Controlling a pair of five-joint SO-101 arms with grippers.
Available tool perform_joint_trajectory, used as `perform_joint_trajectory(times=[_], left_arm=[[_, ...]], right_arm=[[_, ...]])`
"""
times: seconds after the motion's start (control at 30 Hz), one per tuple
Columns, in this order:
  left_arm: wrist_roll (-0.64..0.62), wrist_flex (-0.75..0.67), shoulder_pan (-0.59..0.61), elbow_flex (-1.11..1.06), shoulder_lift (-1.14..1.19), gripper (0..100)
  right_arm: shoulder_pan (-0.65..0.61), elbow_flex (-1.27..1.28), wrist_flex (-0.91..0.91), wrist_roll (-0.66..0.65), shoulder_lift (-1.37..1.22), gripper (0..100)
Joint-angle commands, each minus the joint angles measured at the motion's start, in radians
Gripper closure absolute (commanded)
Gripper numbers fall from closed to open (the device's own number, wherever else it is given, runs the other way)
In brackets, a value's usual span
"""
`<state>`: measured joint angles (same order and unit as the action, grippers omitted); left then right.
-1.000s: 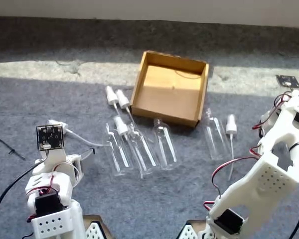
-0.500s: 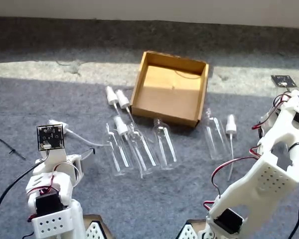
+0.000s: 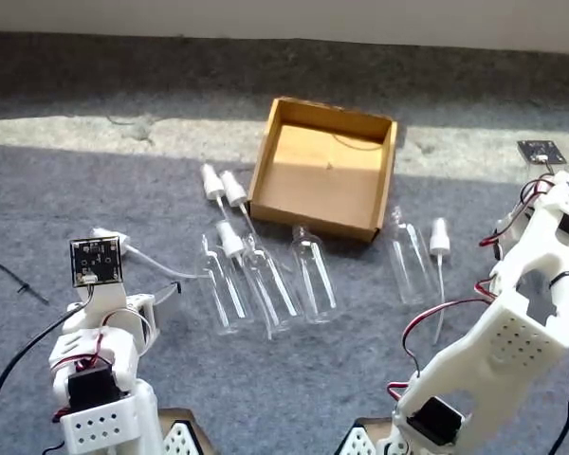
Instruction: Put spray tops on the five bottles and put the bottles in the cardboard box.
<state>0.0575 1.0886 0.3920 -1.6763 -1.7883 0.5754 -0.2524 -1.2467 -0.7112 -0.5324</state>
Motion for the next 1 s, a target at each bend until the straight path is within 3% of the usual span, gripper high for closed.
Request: perform_joint_trajectory(times=[0.0, 0.53, 0.77, 0.97], left_arm=[[-0.006, 0.003, -0.010, -0.019, 0.005, 64], [-0.006, 0.003, -0.010, -0.019, 0.005, 64], [-0.006, 0.003, -0.010, -0.019, 0.005, 64], [-0.006, 0.003, -0.010, -0.019, 0.005, 64]], right_arm=[[0.035, -0.024, -0.024, -0.069, -0.001, 70.6], [0.065, -0.022, -0.064, -0.110, -0.088, 71.0], [0.065, -0.022, -0.068, -0.110, -0.088, 86.8], [0.065, -0.022, -0.068, -0.107, -0.085, 94.0]])
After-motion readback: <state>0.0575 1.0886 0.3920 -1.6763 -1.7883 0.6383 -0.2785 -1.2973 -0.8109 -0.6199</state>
